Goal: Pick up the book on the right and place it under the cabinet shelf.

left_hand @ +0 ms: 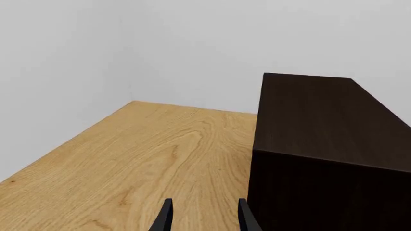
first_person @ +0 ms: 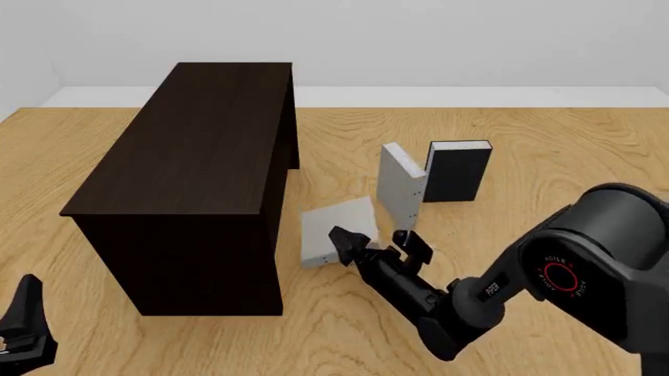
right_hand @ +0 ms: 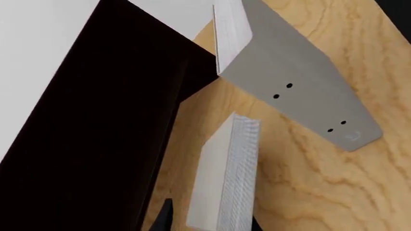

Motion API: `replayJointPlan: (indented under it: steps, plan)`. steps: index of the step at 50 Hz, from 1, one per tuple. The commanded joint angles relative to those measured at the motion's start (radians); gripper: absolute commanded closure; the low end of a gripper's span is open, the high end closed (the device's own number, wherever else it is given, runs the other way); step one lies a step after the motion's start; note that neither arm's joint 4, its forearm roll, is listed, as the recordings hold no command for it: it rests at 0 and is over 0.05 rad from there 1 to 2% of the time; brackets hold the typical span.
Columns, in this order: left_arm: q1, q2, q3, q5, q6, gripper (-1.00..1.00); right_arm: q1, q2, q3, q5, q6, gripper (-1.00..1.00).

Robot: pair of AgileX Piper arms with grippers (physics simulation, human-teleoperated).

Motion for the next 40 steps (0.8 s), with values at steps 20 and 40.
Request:
replayJointPlan:
  steps: [20,40]
  plan:
    - [0.0,0.0,-0.001,0.002,0.0,-1.0,-0.044,-0.002,0.037,0.144,-0.028,-1.0]
    - [0.0,0.0,-0.001,0.002,0.0,-1.0,-0.077,-0.045,0.119,0.168,-0.081,-1.0]
